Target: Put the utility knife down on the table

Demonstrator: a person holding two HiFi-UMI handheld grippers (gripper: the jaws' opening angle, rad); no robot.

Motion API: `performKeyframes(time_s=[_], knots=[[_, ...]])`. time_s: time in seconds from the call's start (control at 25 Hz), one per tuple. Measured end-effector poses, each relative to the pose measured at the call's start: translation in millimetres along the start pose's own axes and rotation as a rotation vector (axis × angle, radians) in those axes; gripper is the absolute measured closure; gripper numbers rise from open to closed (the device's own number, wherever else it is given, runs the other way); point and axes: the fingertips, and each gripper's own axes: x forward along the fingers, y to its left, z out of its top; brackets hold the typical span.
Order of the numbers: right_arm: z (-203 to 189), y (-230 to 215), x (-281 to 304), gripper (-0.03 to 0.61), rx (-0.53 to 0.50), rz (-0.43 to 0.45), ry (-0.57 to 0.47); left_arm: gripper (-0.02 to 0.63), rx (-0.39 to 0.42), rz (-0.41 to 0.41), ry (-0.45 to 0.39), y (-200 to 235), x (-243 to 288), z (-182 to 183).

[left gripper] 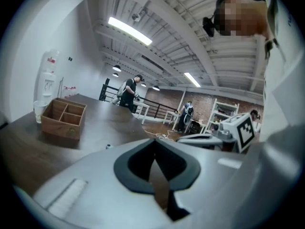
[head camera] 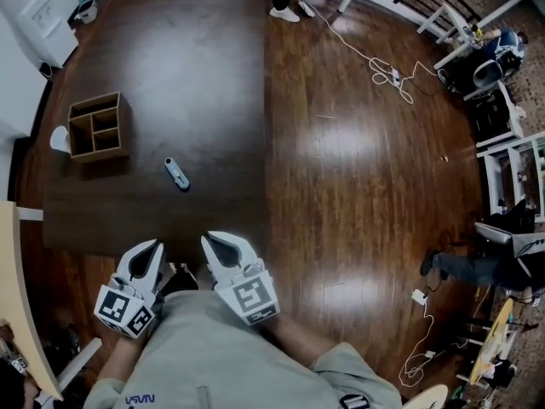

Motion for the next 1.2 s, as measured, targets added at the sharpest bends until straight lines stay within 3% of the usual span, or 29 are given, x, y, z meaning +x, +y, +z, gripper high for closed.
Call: performKeyframes(time_s=[0.24,0.44,0.8,1.0,1.2], knots=[[18.0,13.5,-12.0,0.577,-0.037,0.002,-0.079,0.612,0.111,-0.033,-0.034,-27.7,-10.6,8.8],[39.0,28.3,-29.2,0.577,-0.074,-0.066,-0.140,0.612,0.156,-0.109,-0.059,-54.2,-23.8,8.3],[-1.3,86.7,-79.5,0.577,-0.067,-0.157,-0.061,0.612,0.107,-0.185,-0.116,-88.4,-85.0,-35.3],[-20.7,118.3,-108.8,0.577,-0.092,-0.160,-0.025,0.612,0.019,-0.203,-0.152,-116.0,-112.8,-49.9],[-29.8,134.4,-136.3,0.577,-0.106,-0.148,-0.023,0.612,0.110,-0.179,-0.170,-125.4,-136.2,-64.5]])
